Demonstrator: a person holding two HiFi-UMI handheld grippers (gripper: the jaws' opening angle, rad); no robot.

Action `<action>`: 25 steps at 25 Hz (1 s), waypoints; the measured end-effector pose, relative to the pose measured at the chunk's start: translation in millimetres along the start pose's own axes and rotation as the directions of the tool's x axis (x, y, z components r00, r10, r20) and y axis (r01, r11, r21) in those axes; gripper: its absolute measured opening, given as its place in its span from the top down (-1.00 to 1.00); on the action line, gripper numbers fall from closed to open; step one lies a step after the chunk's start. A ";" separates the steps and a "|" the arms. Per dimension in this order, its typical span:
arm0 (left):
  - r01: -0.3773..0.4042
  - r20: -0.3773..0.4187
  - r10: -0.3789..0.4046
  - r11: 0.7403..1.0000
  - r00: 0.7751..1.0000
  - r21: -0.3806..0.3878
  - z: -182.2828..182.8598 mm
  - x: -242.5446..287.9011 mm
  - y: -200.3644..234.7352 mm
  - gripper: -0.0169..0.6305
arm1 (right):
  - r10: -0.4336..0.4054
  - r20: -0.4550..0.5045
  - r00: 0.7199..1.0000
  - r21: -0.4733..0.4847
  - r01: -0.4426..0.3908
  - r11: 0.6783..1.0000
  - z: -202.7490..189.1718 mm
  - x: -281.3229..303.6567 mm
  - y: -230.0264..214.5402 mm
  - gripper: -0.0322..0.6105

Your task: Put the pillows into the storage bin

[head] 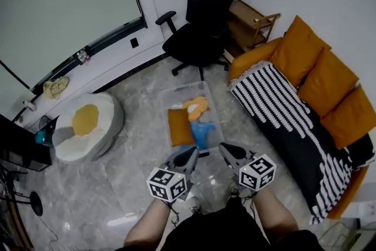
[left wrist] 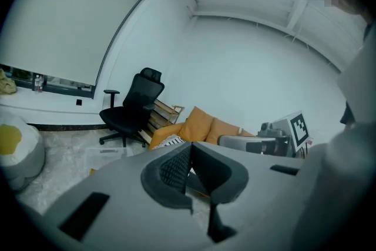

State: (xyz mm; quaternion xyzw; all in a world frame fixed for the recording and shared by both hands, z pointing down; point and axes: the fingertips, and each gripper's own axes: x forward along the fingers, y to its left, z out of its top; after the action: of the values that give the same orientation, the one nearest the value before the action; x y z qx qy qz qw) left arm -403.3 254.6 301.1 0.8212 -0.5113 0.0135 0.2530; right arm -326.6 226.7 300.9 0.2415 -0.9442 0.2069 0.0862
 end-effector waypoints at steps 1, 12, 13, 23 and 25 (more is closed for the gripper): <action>0.019 -0.006 -0.019 1.000 1.000 0.003 -2.7 -4.3 0.9 0.93 | -0.020 0.007 1.000 0.004 0.020 1.000 -2.3 -1.1 5.0 0.89; 0.197 -0.081 -0.195 0.980 0.978 0.020 -35.3 -16.6 -28.6 0.93 | -0.226 0.037 0.974 0.076 0.222 0.972 -37.0 -53.6 19.6 0.89; 0.204 -0.083 -0.202 0.979 0.976 0.019 -36.8 -15.2 -32.0 0.93 | -0.237 0.036 0.971 0.079 0.233 0.969 -38.3 -58.4 17.6 0.89; 0.216 -0.087 -0.213 0.976 0.973 0.025 -44.0 -29.3 -37.6 0.93 | -0.254 0.049 0.966 0.083 0.250 0.965 -45.4 -66.8 24.9 0.89; 0.210 -0.087 -0.207 0.977 0.975 0.027 -46.1 -32.6 -38.1 0.93 | -0.249 0.044 0.967 0.086 0.245 0.966 -49.3 -67.4 27.7 0.89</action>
State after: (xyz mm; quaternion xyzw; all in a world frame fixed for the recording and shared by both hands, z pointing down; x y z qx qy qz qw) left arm -375.7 314.9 316.9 0.8734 -0.4110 0.0306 0.2594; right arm -278.6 298.5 317.8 0.3660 -0.8998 0.2253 0.0757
